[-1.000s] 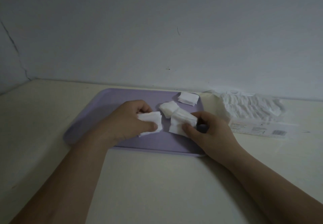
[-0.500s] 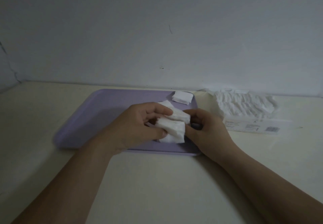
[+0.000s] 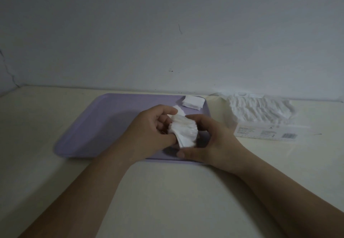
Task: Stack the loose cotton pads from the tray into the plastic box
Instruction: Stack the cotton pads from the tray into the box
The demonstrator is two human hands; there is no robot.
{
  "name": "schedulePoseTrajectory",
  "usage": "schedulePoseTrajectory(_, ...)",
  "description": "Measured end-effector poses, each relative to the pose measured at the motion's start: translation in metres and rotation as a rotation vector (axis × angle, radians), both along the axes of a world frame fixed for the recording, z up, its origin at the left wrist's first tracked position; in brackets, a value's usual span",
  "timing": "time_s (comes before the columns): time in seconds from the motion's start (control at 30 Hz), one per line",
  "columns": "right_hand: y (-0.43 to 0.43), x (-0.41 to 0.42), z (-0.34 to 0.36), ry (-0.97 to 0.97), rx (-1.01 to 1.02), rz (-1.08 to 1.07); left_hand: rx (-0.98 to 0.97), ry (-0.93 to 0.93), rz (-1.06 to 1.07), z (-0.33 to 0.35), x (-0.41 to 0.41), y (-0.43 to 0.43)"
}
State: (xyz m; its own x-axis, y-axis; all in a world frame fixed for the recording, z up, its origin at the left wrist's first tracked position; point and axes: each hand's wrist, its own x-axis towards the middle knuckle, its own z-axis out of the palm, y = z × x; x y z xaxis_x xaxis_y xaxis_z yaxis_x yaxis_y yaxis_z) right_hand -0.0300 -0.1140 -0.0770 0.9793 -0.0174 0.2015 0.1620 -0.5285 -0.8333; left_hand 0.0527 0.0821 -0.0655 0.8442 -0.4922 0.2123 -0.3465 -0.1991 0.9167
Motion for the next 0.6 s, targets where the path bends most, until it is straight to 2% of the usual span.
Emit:
schedulePoseTrajectory(0.1,0.0,-0.002,0.0,-0.017,-0.069,0.013,0.002,0.013,0.013,-0.003,0.003,0.001)
schedulePoseTrajectory(0.27,-0.001,0.002,-0.005,-0.122,-0.071,-0.055,0.037,0.022,0.005,-0.007,0.006,0.0)
schedulePoseTrajectory(0.43,0.0,-0.001,0.0,-0.096,-0.147,-0.067,0.124,0.02,-0.091,-0.004,0.003,0.001)
schedulePoseTrajectory(0.53,0.005,-0.003,0.004,-0.112,-0.209,-0.116,0.144,0.002,-0.075,-0.004,0.004,0.004)
schedulePoseTrajectory(0.6,0.008,-0.004,0.008,-0.053,-0.217,-0.122,0.159,-0.018,-0.082,-0.004,0.004,0.004)
